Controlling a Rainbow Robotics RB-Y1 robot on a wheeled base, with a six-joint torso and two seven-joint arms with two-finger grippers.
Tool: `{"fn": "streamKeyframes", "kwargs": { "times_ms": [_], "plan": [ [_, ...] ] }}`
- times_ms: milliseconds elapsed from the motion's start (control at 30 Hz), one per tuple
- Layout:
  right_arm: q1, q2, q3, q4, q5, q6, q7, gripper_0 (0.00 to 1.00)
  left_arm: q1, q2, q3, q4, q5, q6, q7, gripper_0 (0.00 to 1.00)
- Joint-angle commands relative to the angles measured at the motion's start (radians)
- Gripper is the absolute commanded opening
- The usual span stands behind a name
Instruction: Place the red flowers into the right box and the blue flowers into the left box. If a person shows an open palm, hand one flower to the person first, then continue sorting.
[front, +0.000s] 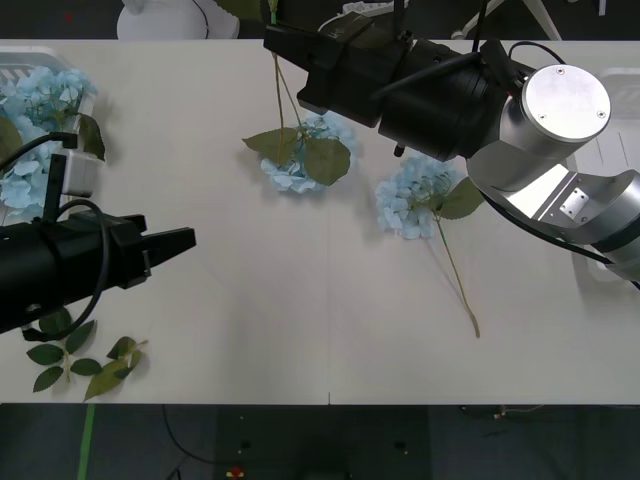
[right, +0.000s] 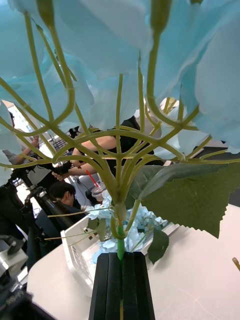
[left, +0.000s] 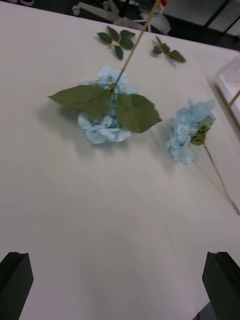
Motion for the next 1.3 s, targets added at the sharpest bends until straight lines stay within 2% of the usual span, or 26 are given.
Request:
{"fn": "streamKeyframes", "kwargs": {
  "times_ms": [33,300,500,967,1300],
  "plan": [
    [-0.031,0.030,0.014,-0.029,0.009,-0.010,0.025,0.00,-0.102,-0.142,-0.107,0.009,0.003,-0.077,-0.046,1.00],
    [-0.031,0.028,0.015,-0.029,0.009,-0.014,0.025,0.00,-0.198,-0.329,-0.166,0.064,-0.125,-0.120,-0.041,1.00],
    [-0.031,0.028,0.014,-0.029,0.009,-0.015,0.025,0.00,-0.283,-0.395,-0.183,0.150,-0.169,-0.142,-0.047,1.00],
    [-0.029,0.025,0.014,-0.029,0.014,-0.029,0.025,0.00,-0.514,-0.476,-0.350,0.416,-0.248,-0.306,-0.044,1.00],
    [-0.029,0.020,0.014,-0.029,0.014,-0.040,0.025,0.00,-0.562,-0.487,-0.372,0.429,-0.249,-0.317,-0.041,1.00]
  ]
}}
